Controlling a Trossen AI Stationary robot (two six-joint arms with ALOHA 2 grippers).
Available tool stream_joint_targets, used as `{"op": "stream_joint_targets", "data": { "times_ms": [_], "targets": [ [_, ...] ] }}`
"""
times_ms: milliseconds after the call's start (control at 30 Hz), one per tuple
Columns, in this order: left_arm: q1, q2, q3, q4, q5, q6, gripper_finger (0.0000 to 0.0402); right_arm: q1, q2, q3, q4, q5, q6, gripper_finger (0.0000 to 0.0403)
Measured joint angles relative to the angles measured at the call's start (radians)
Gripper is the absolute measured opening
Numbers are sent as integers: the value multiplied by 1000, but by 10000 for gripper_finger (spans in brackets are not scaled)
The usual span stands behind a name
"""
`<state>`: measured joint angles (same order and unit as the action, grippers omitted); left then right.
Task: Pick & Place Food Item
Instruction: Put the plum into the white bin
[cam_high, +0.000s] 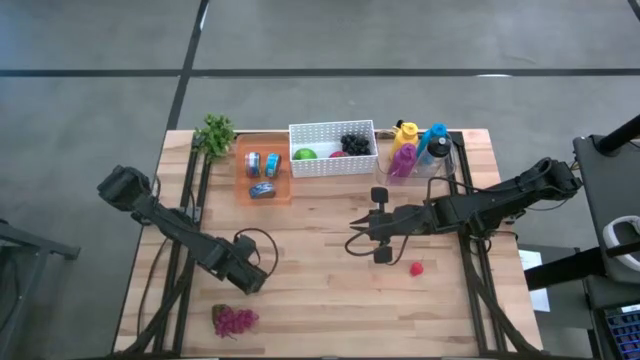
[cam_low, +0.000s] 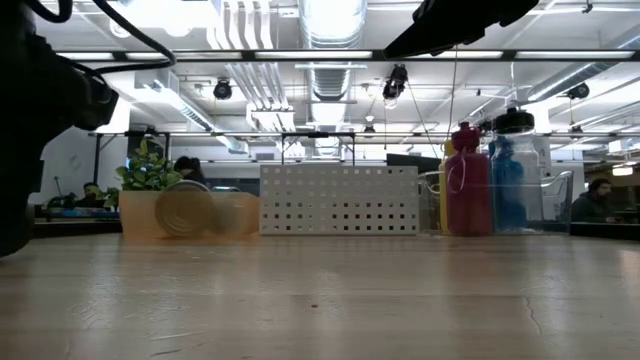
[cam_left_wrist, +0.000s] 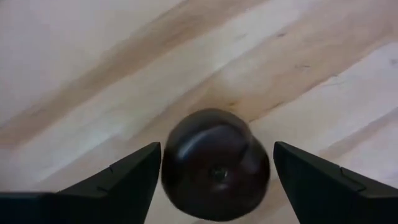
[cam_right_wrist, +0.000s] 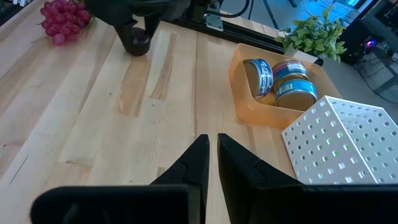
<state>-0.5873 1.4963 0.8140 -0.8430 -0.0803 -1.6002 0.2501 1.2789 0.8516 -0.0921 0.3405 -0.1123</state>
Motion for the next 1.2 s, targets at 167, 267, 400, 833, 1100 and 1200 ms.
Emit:
{"op": "stream_joint_targets", "data": {
  "times_ms": [167, 267, 400, 833, 1100, 1200],
  "targets": [
    [0, 0, -27, 59, 15, 2, 306, 0, 0, 0, 0, 0, 0, 28],
    [0, 0, -35, 60, 22, 2, 301, 0, 0, 0, 0, 0, 0, 28],
    [0, 0, -36, 62, 22, 2, 296, 0, 0, 0, 0, 0, 0, 28],
    [0, 0, -36, 69, 20, 2, 293, 0, 0, 0, 0, 0, 0, 28],
    [1, 0, -36, 69, 18, 2, 250, 0, 0, 0, 0, 0, 0, 28],
    [1, 0, -35, 69, 17, -3, 240, 0, 0, 0, 0, 0, 0, 28]
  ]
}}
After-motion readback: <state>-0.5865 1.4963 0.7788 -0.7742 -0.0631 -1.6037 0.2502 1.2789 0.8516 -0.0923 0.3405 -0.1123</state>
